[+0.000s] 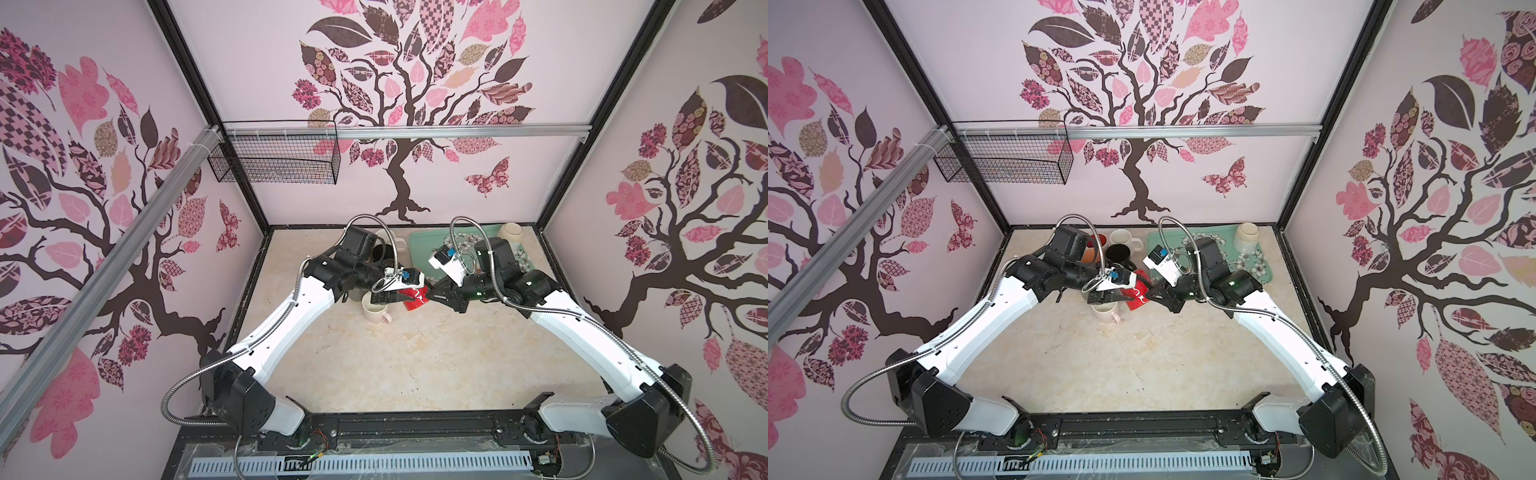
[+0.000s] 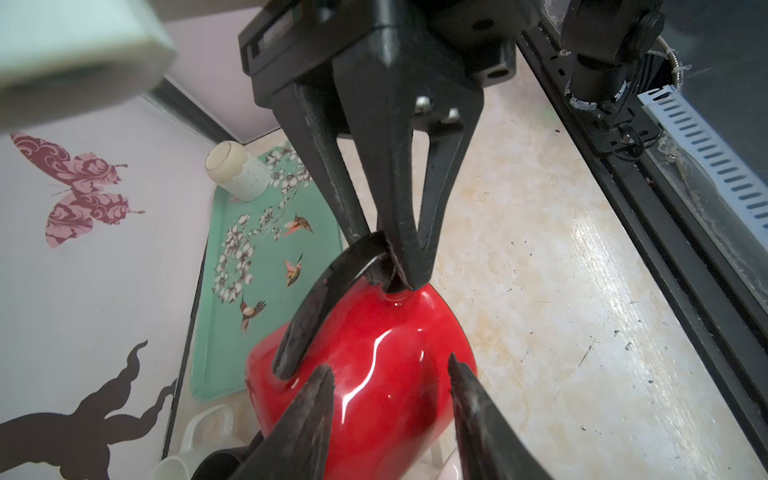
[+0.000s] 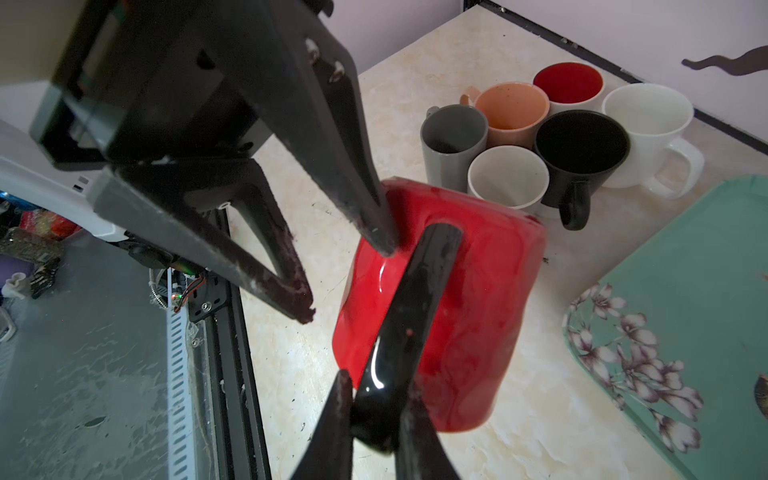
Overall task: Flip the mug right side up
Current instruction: 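Lower the upright red mug toward the table with both grippers holding it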
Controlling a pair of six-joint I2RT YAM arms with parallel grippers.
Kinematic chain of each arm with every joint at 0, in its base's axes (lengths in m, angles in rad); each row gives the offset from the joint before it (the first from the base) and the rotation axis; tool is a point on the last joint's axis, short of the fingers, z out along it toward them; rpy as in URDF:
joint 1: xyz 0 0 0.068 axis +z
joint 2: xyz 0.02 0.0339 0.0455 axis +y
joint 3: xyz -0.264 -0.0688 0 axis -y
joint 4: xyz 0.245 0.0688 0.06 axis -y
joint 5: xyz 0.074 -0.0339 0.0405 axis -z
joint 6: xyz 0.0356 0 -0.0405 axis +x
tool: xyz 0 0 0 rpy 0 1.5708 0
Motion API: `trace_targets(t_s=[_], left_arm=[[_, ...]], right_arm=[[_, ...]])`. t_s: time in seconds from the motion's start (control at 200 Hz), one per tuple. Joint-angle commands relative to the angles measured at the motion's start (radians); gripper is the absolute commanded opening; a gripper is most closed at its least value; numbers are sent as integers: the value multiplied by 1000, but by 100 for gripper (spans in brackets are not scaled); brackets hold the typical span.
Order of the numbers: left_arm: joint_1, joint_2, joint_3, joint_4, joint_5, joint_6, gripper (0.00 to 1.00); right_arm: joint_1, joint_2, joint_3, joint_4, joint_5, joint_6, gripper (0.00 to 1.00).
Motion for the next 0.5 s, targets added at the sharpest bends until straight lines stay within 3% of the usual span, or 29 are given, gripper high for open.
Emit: trace_targets(t_s=[0.0, 0.195, 0.495], left_arm=[[-6, 19, 68, -56, 19, 47, 48], [-6, 45, 113, -100, 14, 67, 46], [-37, 134, 164, -167, 30, 90, 51]], right_arm=[[-1, -17, 10, 55, -74, -46, 0], [-1, -16, -21, 74, -83, -47, 0], [1, -13, -44, 85, -120, -53, 0]])
